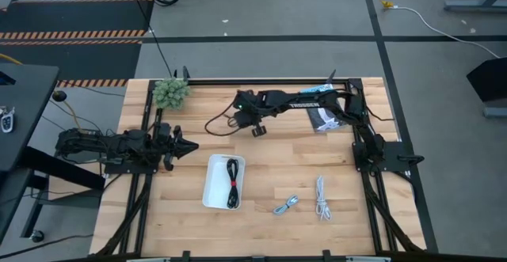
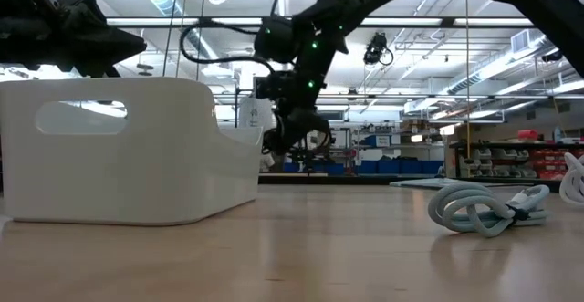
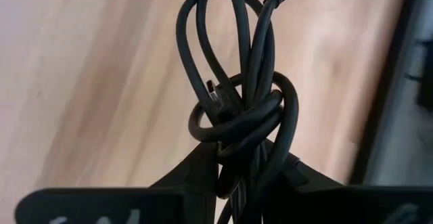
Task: Pick and place USB-C Cables
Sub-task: Put the black charger cable into the white bin
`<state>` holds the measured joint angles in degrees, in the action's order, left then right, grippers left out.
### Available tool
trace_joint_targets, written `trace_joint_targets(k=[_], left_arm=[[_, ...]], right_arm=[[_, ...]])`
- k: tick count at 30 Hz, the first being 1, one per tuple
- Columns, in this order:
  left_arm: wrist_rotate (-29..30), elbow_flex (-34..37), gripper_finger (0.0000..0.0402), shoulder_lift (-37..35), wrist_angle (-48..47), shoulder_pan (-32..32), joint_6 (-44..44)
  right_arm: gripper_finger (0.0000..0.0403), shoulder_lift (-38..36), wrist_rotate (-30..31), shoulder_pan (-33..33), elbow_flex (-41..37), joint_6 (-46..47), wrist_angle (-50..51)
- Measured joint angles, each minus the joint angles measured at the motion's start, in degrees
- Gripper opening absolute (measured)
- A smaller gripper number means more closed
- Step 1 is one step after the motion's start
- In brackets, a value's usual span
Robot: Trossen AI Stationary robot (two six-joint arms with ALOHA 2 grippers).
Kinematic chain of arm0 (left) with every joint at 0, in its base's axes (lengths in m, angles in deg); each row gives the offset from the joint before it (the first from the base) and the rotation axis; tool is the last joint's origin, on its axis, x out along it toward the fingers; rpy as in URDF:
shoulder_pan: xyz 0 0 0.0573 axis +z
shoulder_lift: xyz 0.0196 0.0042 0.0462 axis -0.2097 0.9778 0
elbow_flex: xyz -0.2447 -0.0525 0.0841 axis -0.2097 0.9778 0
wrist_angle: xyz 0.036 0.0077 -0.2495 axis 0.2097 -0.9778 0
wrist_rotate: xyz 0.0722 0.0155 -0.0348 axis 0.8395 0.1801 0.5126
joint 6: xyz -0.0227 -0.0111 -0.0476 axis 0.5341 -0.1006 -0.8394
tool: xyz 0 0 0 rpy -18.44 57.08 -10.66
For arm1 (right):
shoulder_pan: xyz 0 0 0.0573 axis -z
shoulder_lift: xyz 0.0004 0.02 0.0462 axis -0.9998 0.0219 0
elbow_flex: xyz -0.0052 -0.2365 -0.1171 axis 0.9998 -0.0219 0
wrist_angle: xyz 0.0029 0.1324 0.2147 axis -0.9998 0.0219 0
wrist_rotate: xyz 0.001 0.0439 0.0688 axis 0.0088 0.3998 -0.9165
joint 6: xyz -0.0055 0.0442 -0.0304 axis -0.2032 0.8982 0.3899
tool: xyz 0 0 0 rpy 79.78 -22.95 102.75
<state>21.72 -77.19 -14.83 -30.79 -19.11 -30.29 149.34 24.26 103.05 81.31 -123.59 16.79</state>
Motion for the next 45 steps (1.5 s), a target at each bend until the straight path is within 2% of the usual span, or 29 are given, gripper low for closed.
trace_joint_targets(k=[7, 10, 12, 20, 26, 30, 37, 45], left_arm=[[0.0, 0.0, 0.0036, 0.0, -0.1, 0.0, 0.0], [0.0, 0.0, 0.0036, 0.0, -0.1, 0.0, 0.0], [0.0, 0.0, 0.0036, 0.0, -0.1, 0.0, 0.0], [0.0, 0.0, 0.0036, 0.0, 0.0, 0.0, 0.0], [0.0, 0.0, 0.0036, 0.0, -0.1, 0.0, 0.0], [0.0, 0.0, 0.0036, 0.0, -0.1, 0.0, 0.0], [0.0, 0.0, 0.0036, 0.0, -0.1, 0.0, 0.0], [0.0, 0.0, 0.0036, 0.0, -0.1, 0.0, 0.0]], right_arm=[[0.0082, 0.0, 10.5, -3.9, 6.6, 4.2, 5.7], [0.0082, 0.0, 16.4, -5.9, 10.0, 4.3, 11.2], [0.0082, -0.3, 17.4, -6.9, 12.5, 5.0, 15.1], [0.0082, -7.8, 9.8, -8.0, 14.3, 12.7, 25.3], [0.0082, -15.5, 0.1, -8.2, 14.3, 19.0, 29.1], [0.0082, -20.4, -3.3, -9.6, 14.3, 22.2, 29.0], [0.0083, -26.3, -4.0, -14.4, 14.3, 24.3, 28.3], [0.0083, -29.0, -3.1, -20.9, 14.3, 25.4, 27.4]])
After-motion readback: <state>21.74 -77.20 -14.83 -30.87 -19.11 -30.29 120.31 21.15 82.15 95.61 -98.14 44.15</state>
